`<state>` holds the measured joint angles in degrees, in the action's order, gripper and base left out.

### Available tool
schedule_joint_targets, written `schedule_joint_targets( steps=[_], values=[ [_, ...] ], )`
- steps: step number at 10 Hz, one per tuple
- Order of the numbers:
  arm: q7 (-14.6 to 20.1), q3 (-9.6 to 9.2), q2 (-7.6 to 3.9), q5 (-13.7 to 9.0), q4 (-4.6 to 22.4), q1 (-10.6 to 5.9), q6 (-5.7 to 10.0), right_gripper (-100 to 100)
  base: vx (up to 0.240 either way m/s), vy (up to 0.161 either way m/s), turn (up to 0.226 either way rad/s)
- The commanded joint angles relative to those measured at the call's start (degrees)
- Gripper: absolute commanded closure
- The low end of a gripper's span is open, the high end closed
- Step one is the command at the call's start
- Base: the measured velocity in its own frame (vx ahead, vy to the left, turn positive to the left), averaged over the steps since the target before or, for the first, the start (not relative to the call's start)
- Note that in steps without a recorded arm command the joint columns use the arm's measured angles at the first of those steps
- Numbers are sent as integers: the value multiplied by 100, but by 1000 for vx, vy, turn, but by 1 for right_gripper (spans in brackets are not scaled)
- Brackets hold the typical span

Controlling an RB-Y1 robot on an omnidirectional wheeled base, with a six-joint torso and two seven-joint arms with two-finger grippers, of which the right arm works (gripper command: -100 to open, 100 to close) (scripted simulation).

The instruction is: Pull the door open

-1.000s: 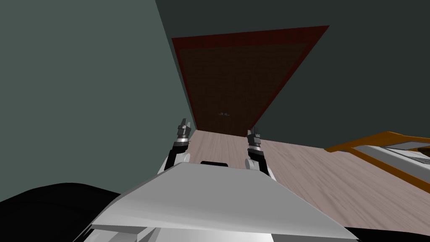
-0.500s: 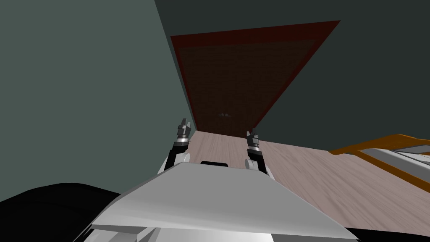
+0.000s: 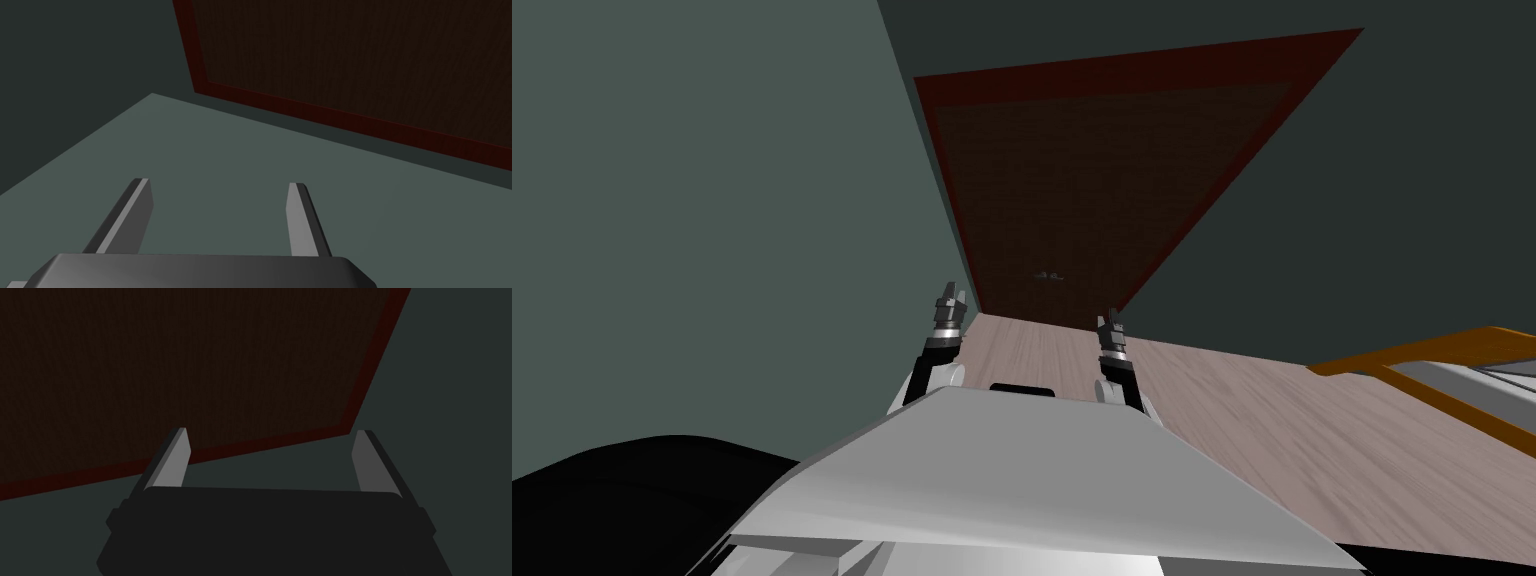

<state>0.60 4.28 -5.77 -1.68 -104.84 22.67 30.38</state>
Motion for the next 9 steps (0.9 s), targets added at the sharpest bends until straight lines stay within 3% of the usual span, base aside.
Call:
schedule_joint_targets(
  steps=[1,9],
  values=[
    [56,23,-30,20,199,-67,56,-100,104,30,14],
    [381,152,-215,128,1333,-383,412,-100,111,27,14]
  ],
)
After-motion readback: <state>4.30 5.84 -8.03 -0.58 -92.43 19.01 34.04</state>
